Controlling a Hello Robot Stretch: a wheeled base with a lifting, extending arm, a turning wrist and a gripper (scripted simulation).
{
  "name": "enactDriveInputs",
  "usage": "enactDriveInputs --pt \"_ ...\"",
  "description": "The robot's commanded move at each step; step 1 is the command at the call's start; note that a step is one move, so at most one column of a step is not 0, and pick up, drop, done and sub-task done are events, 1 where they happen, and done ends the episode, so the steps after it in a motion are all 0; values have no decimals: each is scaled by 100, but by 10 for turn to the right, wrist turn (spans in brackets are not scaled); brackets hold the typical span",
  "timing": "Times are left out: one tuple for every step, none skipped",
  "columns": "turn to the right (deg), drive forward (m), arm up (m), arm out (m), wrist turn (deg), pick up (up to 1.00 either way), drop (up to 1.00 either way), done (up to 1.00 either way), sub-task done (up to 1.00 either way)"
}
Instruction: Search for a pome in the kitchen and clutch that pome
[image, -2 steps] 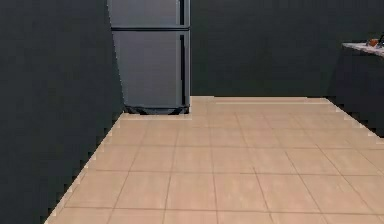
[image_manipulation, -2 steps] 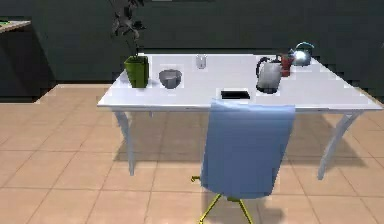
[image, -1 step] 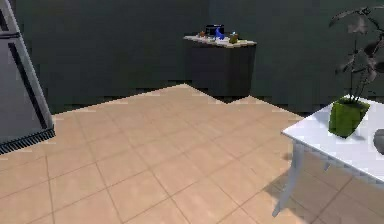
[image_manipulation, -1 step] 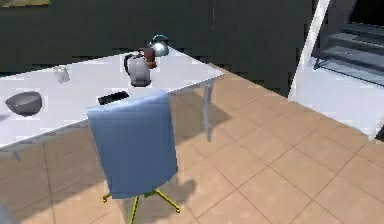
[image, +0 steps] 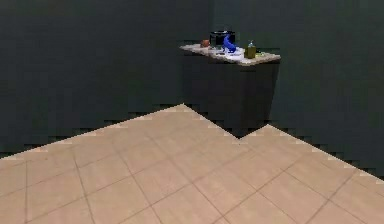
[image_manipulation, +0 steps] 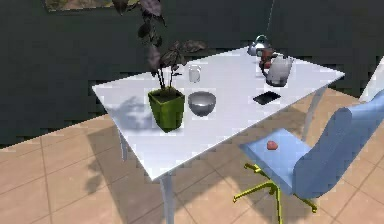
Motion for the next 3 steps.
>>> enactDriveInputs --pt "0 45 0 0 0 0 0 0 0" --pt "0 100 0 0 0 0 0 0 0" --pt "0 40 0 0 0 0 0 0 0"
